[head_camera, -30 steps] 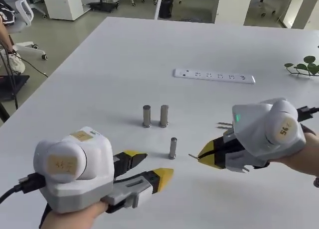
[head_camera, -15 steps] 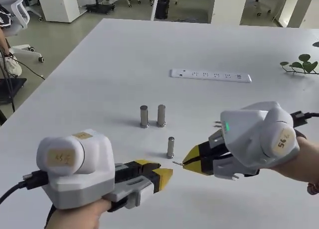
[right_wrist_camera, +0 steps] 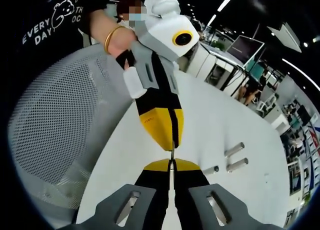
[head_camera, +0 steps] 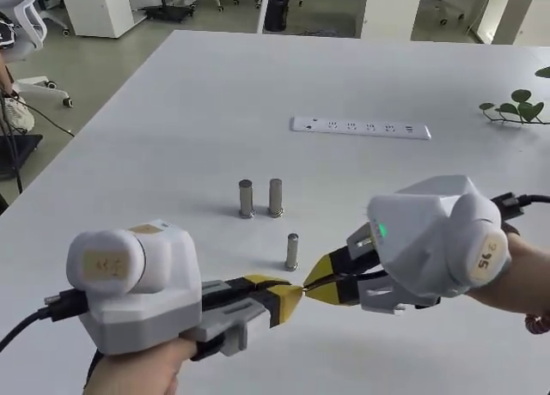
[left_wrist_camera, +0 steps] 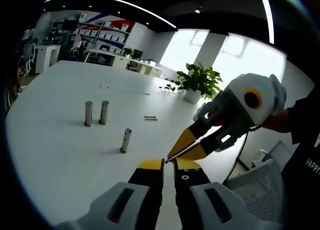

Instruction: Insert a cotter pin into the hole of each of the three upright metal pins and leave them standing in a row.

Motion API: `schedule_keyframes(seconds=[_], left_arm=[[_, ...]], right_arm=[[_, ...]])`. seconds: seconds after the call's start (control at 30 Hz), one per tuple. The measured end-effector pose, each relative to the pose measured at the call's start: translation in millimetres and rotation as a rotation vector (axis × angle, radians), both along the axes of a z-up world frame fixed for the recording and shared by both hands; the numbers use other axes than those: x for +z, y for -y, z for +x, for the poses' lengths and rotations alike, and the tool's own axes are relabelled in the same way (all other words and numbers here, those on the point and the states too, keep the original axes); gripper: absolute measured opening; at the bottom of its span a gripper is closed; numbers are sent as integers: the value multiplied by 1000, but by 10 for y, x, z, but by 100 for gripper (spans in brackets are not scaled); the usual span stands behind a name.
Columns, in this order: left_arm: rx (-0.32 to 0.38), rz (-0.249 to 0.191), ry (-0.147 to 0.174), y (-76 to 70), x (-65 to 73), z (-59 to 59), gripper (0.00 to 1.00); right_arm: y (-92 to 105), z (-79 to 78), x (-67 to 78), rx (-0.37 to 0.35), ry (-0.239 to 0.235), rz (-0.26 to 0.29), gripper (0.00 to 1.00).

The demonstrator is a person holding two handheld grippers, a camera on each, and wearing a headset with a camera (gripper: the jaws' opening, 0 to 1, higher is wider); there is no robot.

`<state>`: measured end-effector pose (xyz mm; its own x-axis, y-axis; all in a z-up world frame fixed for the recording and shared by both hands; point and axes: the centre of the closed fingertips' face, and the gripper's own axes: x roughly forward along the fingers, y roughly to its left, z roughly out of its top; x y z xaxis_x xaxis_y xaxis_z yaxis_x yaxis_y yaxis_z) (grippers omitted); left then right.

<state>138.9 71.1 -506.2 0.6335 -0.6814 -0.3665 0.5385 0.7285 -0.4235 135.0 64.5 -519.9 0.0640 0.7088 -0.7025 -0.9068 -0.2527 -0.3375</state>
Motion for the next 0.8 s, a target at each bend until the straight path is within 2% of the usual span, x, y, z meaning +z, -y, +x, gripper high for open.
schedule_keyframes(seconds=[0.27, 0.47, 0.6, 0.8], left_arm=[[-4, 11, 10, -4, -14, 12, 1], [-4, 5, 0, -2, -25, 5, 1], [-10, 22, 21, -4, -19, 6, 0], [-23, 34, 34, -4, -21, 13, 0]], right_arm=[[-25, -4, 6, 3, 14, 2, 0], [-37, -7, -3, 1, 18, 2, 0], [-39, -1, -1, -2, 18, 5, 0], [-40, 6, -1, -16, 19, 8, 0]])
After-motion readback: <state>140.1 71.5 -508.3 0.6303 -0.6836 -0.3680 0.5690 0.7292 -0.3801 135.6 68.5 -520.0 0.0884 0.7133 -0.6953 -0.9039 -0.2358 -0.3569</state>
